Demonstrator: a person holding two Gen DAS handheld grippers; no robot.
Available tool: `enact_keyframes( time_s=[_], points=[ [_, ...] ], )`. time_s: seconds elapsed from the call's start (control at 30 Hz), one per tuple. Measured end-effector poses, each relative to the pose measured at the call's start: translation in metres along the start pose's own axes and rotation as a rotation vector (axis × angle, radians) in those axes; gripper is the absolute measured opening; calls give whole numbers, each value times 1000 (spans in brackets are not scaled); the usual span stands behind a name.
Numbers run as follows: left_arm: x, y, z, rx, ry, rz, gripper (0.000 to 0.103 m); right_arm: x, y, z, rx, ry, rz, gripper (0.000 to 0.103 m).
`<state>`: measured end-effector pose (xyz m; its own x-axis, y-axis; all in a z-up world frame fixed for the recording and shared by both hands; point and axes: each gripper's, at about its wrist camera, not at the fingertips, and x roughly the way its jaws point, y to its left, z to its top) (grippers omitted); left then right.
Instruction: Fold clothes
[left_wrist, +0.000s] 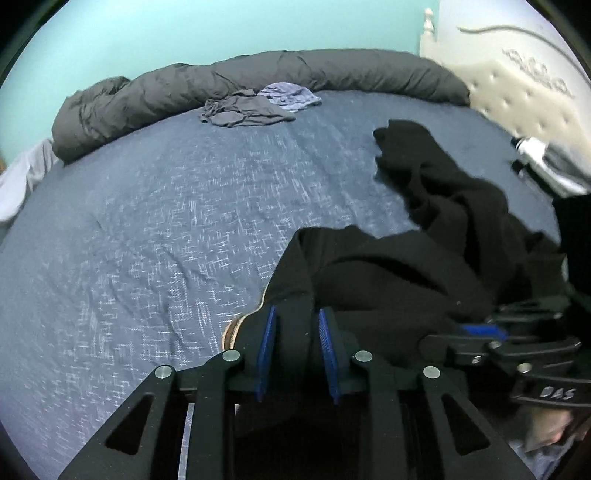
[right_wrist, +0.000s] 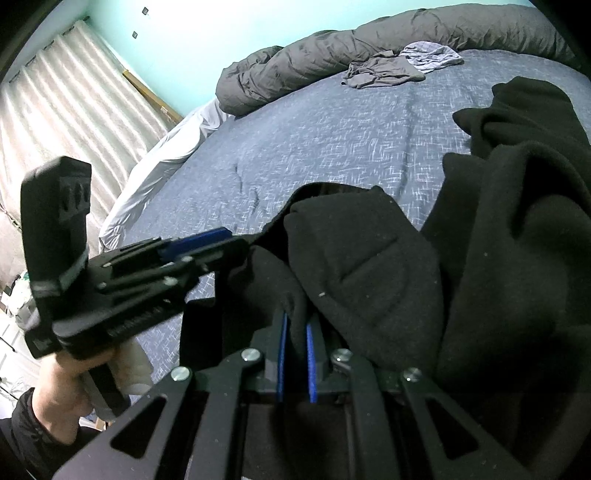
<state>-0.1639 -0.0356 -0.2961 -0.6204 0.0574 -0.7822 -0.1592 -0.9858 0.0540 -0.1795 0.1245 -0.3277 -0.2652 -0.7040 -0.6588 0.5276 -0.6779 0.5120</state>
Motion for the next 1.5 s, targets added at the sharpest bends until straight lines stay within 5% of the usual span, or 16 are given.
enact_keyframes(
  time_s=[0.37,0.63,0.9,1.17,1.33,1.5],
  points=[
    [-5,-9,-4,61,19,-31,33,0,-1,0,1,1,2,8],
    [4,-7,-8,115,24,54,33,2,-1,0,1,3,3,8],
    [1,-10,-7,177,-15,169,9,2,-2,0,-1,2,7,8],
    [9,42,-12,-17,23,133,3,2,0,-1,2,1,8,8],
    [18,81,-20,-236,54,-14,3,0,0,-1,1,0,16,8],
    [5,95,-21,-329,23,-117,3,-12,3,1,-14,-27,33,8]
  ],
)
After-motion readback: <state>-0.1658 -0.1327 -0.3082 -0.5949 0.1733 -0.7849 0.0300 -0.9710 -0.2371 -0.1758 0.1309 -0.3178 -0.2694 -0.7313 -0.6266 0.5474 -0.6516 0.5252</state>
